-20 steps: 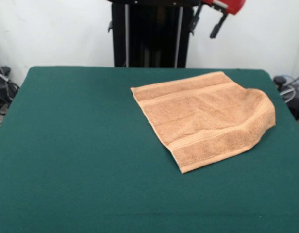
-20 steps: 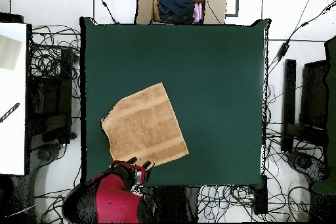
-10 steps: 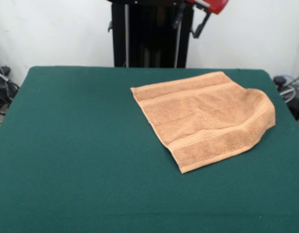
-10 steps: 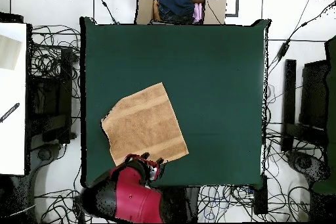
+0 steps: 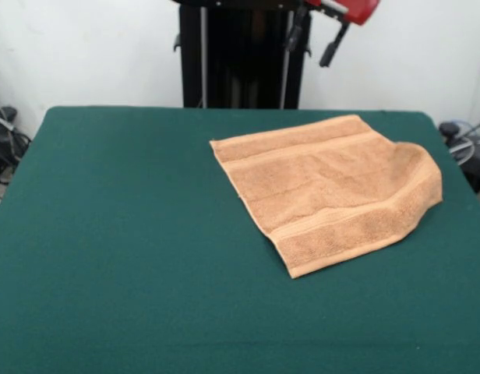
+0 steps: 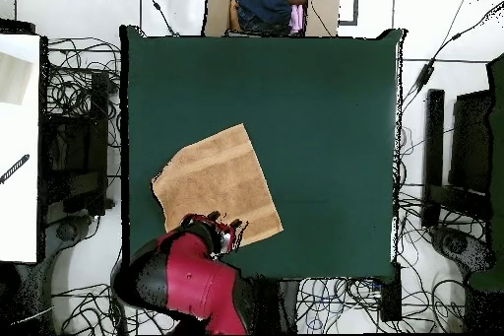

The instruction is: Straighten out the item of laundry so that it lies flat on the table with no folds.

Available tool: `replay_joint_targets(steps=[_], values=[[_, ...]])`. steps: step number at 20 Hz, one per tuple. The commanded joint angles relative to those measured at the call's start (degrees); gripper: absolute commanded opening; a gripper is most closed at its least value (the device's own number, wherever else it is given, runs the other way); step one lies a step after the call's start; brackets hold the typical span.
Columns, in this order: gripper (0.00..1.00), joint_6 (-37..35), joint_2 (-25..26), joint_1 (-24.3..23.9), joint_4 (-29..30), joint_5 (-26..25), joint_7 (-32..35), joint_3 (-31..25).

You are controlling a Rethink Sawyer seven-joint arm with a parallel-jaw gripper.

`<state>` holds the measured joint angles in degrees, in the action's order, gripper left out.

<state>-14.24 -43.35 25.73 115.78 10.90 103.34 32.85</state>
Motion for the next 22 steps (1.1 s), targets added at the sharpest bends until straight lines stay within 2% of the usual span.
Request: replay_joint_targets(steps=[1,11,22], values=[[1.0,-3.31,5.12,-1.48,-3.55,0.39,9.54,-5.51],[1.0,-2.24,5.34,-8.36,-2.86,0.57,7.39,-12.22],[1.0,2.35,6.98,-10.68,-2.0,-0.32,8.26,-15.69]])
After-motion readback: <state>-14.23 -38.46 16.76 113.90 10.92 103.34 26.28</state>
